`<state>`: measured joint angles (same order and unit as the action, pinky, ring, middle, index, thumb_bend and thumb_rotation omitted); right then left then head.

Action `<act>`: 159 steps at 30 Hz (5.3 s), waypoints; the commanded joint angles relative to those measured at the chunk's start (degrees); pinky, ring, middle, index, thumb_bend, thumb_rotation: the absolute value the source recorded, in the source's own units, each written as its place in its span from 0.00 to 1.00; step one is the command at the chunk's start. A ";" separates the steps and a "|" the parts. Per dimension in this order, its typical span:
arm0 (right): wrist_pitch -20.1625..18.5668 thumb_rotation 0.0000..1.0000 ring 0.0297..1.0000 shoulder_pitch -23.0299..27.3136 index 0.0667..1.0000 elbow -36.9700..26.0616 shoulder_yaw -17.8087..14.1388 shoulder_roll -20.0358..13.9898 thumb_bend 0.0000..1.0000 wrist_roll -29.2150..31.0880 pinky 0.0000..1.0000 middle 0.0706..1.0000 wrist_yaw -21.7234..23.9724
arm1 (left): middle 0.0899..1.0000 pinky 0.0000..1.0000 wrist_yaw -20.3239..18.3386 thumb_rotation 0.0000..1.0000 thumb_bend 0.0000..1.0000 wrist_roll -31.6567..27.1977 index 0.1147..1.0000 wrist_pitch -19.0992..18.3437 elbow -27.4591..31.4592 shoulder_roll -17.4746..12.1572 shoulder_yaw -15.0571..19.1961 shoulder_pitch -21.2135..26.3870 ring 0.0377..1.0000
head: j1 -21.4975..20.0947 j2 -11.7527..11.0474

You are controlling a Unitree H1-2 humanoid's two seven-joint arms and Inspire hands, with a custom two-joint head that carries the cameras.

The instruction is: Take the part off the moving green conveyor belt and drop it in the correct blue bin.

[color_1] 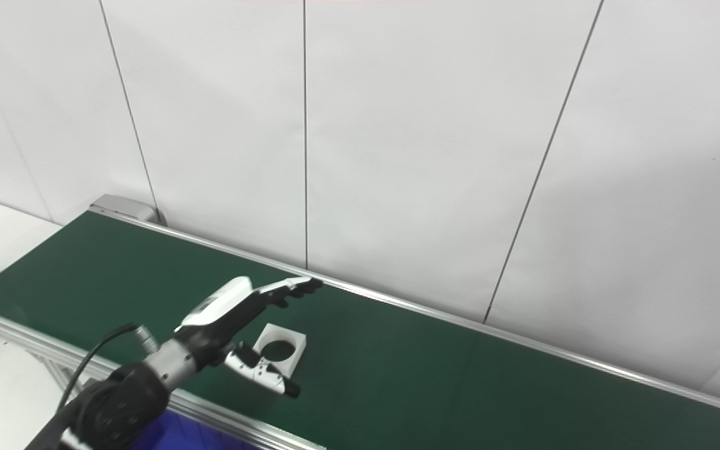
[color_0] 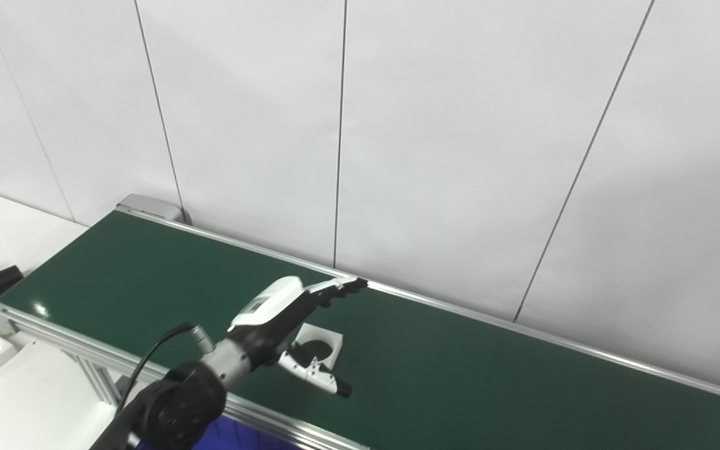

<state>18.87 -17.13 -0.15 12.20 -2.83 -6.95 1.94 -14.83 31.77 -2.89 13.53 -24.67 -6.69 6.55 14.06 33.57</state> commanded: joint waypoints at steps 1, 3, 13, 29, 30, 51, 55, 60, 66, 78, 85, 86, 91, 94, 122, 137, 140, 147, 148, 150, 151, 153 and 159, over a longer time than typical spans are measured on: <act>0.88 0.54 0.74 -0.13 0.84 -2.21 -0.08 0.07 0.45 -0.02 0.63 0.77 0.46 | 0.85 0.75 -0.15 0.12 0.85 2.62 0.86 0.37 0.42 -1.71 -0.56 2.83 0.83 | -0.17 0.27; 0.68 0.54 0.73 -0.31 0.83 -2.58 -0.07 0.07 0.45 -0.06 0.63 0.77 0.47 | 0.85 0.75 -0.98 0.08 0.86 4.46 0.85 -0.38 -0.23 -1.85 -1.65 3.95 0.82 | -0.40 0.44; -0.05 0.52 0.74 -0.53 0.83 -3.53 0.03 -0.10 0.46 0.51 0.63 0.77 0.95 | 0.84 0.77 -3.96 0.05 0.90 10.86 0.81 0.39 -5.30 -2.91 -6.52 9.14 0.83 | -1.46 1.18; -0.76 0.47 0.72 -1.15 0.83 -5.06 0.40 0.42 0.46 0.08 0.61 0.77 0.84 | 0.81 0.85 -5.63 0.04 0.92 15.54 0.81 0.83 -13.97 -2.09 -12.71 13.43 0.82 | -3.23 2.14; -0.86 0.47 0.71 -1.22 0.83 -5.19 0.44 0.47 0.46 0.01 0.61 0.77 0.81 | 0.81 0.84 -5.45 0.03 0.92 15.68 0.81 0.96 -14.63 -1.92 -12.99 13.55 0.82 | -3.39 2.25; -1.45 0.45 0.72 -1.93 0.83 -6.16 1.14 1.61 0.46 -1.07 0.61 0.77 0.46 | 0.84 0.92 -0.82 0.09 0.92 19.46 0.81 -1.71 -27.85 3.25 -17.61 17.45 0.87 | -4.70 2.51; -2.03 0.45 0.72 -2.07 0.83 -6.51 1.26 1.88 0.46 -1.14 0.61 0.77 0.41 | 0.85 0.92 0.27 0.11 0.91 19.52 0.80 -1.82 -29.99 3.86 -18.18 18.54 0.88 | -5.00 2.48; -2.23 0.45 0.72 -2.20 0.83 -6.63 1.27 2.01 0.47 -1.33 0.61 0.77 0.39 | 0.85 0.90 1.28 0.10 0.91 18.40 0.81 -1.72 -31.05 4.20 -17.83 19.05 0.88 | -5.23 2.49; -2.05 0.47 0.72 -2.30 0.83 -6.48 1.21 1.95 0.47 -1.10 0.61 0.77 0.55 | 0.83 0.91 0.91 0.11 0.89 17.35 0.80 -2.43 -29.64 3.85 -17.08 18.96 0.87 | -5.13 2.61; -1.99 0.46 0.72 -2.56 0.83 -7.00 1.19 1.82 0.47 -0.86 0.61 0.77 0.67 | 0.84 0.91 -4.00 0.12 0.92 12.11 0.78 -3.49 -21.26 2.22 -14.51 16.53 0.87 | -5.66 3.25; -2.30 0.45 0.71 -2.18 0.82 -6.66 1.10 1.91 0.47 -0.89 0.61 0.76 0.60 | 0.85 0.90 -10.64 0.16 0.95 11.52 0.81 -8.31 -12.12 1.61 -13.52 15.61 0.87 | -5.76 3.23; -2.45 0.45 0.71 -2.16 0.82 -6.67 1.09 2.00 0.47 -0.86 0.61 0.76 0.56 | 0.85 0.90 -10.92 0.17 0.95 11.56 0.81 -8.39 -11.94 1.71 -13.53 15.70 0.87 | -5.89 3.24; -2.29 0.45 0.71 -2.27 0.82 -6.66 1.18 2.34 0.48 -1.52 0.60 0.76 0.20 | 0.87 0.93 -12.43 0.16 0.95 11.94 0.82 -8.46 -11.80 2.10 -14.19 15.91 0.90 | -6.58 3.38; -2.25 0.45 0.71 -2.37 0.82 -6.67 1.26 2.50 0.48 -1.63 0.61 0.76 0.16 | 0.86 0.93 -12.20 0.16 0.95 11.43 0.81 -7.38 -12.36 2.37 -14.39 15.56 0.89 | -6.87 3.45; -1.36 0.48 0.71 -2.43 0.82 -5.82 1.71 3.01 0.50 -1.69 0.61 0.76 0.13 | 0.84 0.91 13.39 0.08 0.87 18.71 0.87 7.59 -47.86 13.88 -27.97 22.86 0.83 | -9.21 3.54; -1.35 0.47 0.71 -2.76 0.82 -5.94 2.14 3.98 0.50 -1.60 0.61 0.76 -0.21 | 0.81 0.85 16.11 0.08 0.88 17.85 0.83 9.91 -53.07 17.16 -32.01 26.01 0.81 | -10.67 3.91; -1.45 0.49 0.71 -2.87 0.82 -6.15 2.10 4.11 0.50 -2.06 0.60 0.76 -0.47 | 0.76 0.82 18.24 0.03 0.86 18.15 0.71 12.77 -55.08 17.26 -33.93 25.89 0.77 | -11.05 4.05; -0.99 0.46 0.71 -2.79 0.82 -5.67 2.03 4.45 0.49 -2.07 0.61 0.75 -0.69 | 0.43 0.61 19.01 0.00 0.52 17.65 0.43 17.96 -58.50 17.05 -36.48 25.57 0.52 | -12.21 4.17; -0.96 0.46 0.71 -2.77 0.82 -5.60 2.02 4.49 0.49 -2.09 0.61 0.75 -0.71 | 0.42 0.59 18.59 0.00 0.52 17.68 0.43 18.39 -58.69 16.98 -36.82 25.60 0.51 | -12.21 4.17; -0.95 0.48 0.71 -2.73 0.82 -5.50 2.04 4.57 0.50 -2.09 0.60 0.76 -0.69 | 0.43 0.60 17.80 0.00 0.52 17.60 0.43 19.20 -58.95 16.77 -37.34 25.66 0.52 | -12.62 4.27; -1.13 0.48 0.71 -2.74 0.82 -5.56 2.05 4.68 0.50 -2.09 0.60 0.76 -0.70 | 0.43 0.60 17.71 0.00 0.52 17.89 0.43 19.45 -58.93 16.60 -37.77 25.67 0.52 | -12.62 4.27; -1.42 0.48 0.71 -2.77 0.82 -5.68 2.04 4.88 0.51 -1.98 0.61 0.75 -0.72 | 0.40 0.57 17.80 0.00 0.52 18.41 0.43 19.83 -58.96 16.34 -38.60 25.75 0.49 | -12.62 4.27; -0.83 0.50 0.71 -2.73 0.82 -5.35 2.21 5.28 0.52 -2.72 0.60 0.75 -1.16 | 0.40 0.57 16.32 0.00 0.52 17.89 0.43 20.77 -58.53 15.34 -40.19 25.70 0.49 | -13.28 4.43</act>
<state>16.17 -20.27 -4.40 14.05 1.60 -9.60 1.10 6.23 46.77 17.56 -42.45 -9.28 -43.22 36.54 0.70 38.06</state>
